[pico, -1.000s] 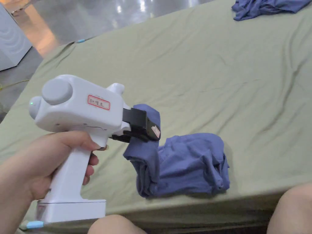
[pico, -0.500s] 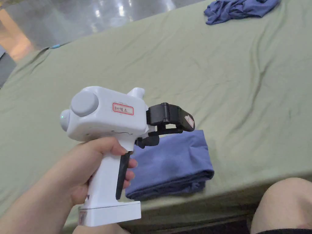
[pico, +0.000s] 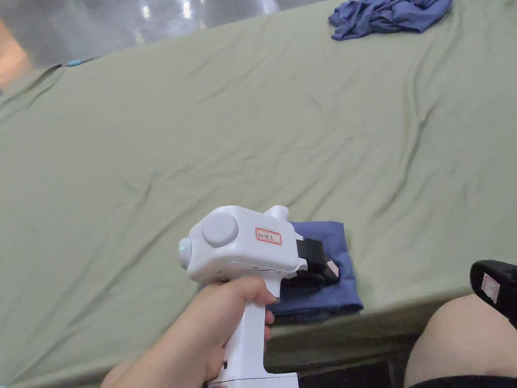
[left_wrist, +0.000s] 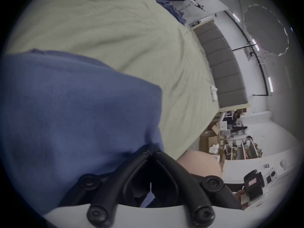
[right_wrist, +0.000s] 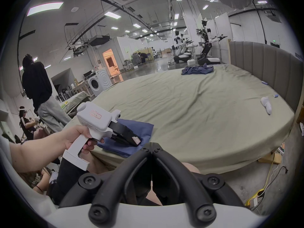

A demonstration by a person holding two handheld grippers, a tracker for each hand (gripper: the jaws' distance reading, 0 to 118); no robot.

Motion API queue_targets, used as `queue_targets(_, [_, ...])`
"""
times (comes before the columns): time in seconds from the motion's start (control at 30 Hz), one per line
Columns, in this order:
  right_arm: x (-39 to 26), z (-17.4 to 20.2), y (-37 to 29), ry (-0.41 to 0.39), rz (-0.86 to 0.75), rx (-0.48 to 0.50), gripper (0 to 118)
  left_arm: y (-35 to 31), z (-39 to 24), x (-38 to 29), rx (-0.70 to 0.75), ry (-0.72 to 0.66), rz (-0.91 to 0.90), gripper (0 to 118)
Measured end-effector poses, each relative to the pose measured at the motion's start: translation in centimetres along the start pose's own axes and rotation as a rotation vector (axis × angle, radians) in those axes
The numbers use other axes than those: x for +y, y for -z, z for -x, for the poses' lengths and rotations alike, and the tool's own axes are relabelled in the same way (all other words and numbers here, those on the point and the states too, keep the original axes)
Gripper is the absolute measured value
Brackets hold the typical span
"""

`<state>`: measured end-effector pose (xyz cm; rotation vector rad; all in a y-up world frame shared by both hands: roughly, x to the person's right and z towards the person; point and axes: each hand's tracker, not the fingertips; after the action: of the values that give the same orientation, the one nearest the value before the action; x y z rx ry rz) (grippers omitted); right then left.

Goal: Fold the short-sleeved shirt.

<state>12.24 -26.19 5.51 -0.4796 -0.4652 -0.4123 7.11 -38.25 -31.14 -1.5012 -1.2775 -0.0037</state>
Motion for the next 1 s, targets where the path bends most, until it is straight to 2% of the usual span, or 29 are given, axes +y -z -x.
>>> queue_targets(0.03, [0.6, 0.6, 0.8, -0.003, 0.001, 0.006, 2, -1.1, -0.3, 0.0, -0.010, 0.013, -0.010, 0])
queue_targets(0.1, [2.0, 1.9, 3.5, -0.034, 0.024, 0.104, 2, -4.9, -1.1, 0.0, -0.127, 0.047, -0.090, 0])
queue_targets(0.17, [3.6, 3.0, 7.1, -0.025, 0.065, 0.169, 2, -9.9, -1.3, -0.4, -0.195, 0.088, -0.182, 0])
queue_targets(0.27, [5.0, 3.8, 14.4, 0.043, 0.192, 0.306, 2, -17.2, -0.1, -1.3, -0.204, 0.173, -0.302, 0])
queue_targets(0.33, [4.9, 3.6, 19.8, 0.120, 0.322, 0.371, 2, -20.5, 2.5, -1.7, -0.200, 0.140, -0.337, 0])
queue_targets(0.4, [3.5, 2.7, 24.6, 0.200, 0.480, 0.356, 2, -22.3, 5.7, -2.3, -0.218, 0.082, -0.360, 0])
queue_targets(0.47, [1.6, 1.7, 27.2, 0.184, 0.579, 0.330, 2, -22.8, 9.4, -2.8, -0.246, -0.018, -0.337, 0])
queue_targets(0.5, [0.4, 0.8, 27.8, 0.221, 0.584, 0.353, 2, -22.6, 11.4, -3.0, -0.274, -0.055, -0.323, 0])
queue_targets(0.57, [-0.5, -1.8, 28.3, 0.439, 0.535, 0.471, 2, -21.6, 14.7, -3.3, -0.323, -0.100, -0.291, 0])
queue_targets(0.6, [-0.8, -2.8, 28.4, 0.527, 0.544, 0.473, 2, -20.9, 16.2, -3.3, -0.330, -0.125, -0.273, 0])
queue_targets(0.63, [-1.1, -3.3, 28.0, 0.544, 0.521, 0.451, 2, -19.4, 18.2, -2.4, -0.330, -0.158, -0.261, 14])
queue_targets(0.67, [-1.1, -3.4, 27.7, 0.507, 0.516, 0.444, 2, -18.5, 19.4, -2.2, -0.339, -0.192, -0.264, 45])
queue_targets(0.7, [-0.9, -3.1, 27.7, 0.478, 0.520, 0.447, 2, -17.2, 20.2, -2.0, -0.332, -0.232, -0.260, 87])
queue_targets(0.73, [-0.7, -3.0, 27.7, 0.432, 0.516, 0.453, 2, -15.7, 19.5, -2.1, -0.349, -0.245, -0.240, 108])
queue_targets(0.8, [-0.5, -2.1, 27.3, 0.369, 0.503, 0.450, 2, -13.4, 19.7, -1.5, -0.419, -0.275, -0.189, 108])
queue_targets(0.87, [-0.5, -2.1, 27.1, 0.366, 0.499, 0.451, 2, -11.2, 19.0, -0.6, -0.425, -0.279, -0.158, 108])
queue_targets(0.93, [-0.6, -2.1, 26.9, 0.377, 0.495, 0.456, 2, -9.1, 16.9, -0.3, -0.447, -0.227, -0.136, 107])
queue_targets(0.97, [-0.7, -2.1, 26.7, 0.384, 0.491, 0.458, 2, -8.3, 15.8, -0.1, -0.442, -0.182, -0.133, 102])
queue_targets(1.0, [-0.7, -2.0, 26.4, 0.385, 0.487, 0.459, 2, -7.6, 14.7, 0.1, -0.404, -0.148, -0.114, 88])
